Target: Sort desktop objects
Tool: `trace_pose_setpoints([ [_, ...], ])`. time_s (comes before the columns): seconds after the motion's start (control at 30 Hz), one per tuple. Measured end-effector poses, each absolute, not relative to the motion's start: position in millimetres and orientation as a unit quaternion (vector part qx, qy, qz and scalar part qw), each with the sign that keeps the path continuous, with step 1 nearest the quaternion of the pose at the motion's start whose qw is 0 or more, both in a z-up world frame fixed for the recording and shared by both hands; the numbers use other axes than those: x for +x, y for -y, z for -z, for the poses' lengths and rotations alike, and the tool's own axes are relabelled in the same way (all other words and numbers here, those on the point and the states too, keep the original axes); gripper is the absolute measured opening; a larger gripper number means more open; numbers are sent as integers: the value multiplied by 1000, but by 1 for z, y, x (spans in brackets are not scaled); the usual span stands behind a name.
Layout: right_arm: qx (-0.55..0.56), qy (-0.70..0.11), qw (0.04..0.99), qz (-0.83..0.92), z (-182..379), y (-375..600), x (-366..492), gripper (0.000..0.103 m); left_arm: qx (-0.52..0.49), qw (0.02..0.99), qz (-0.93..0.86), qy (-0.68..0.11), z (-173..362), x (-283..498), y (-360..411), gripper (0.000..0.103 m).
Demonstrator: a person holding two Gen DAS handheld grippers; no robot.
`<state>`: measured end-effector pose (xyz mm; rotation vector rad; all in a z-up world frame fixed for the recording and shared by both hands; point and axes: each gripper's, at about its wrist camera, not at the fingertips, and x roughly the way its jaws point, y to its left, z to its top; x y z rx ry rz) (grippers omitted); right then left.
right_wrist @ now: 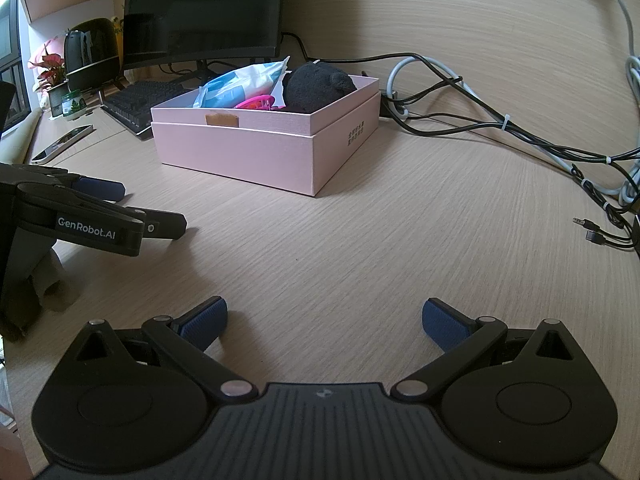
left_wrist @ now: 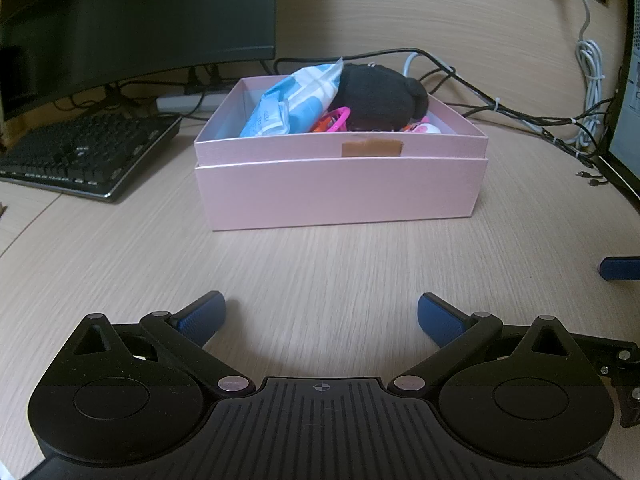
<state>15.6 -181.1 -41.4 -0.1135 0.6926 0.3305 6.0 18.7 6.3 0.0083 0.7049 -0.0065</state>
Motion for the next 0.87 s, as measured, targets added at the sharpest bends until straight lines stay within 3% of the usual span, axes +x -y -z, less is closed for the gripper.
trace_pose_setpoints([
  [0.87, -55, -338, 926, -161, 41, 181, 16, 103, -11, 940, 7, -341, -8, 5, -21, 103],
])
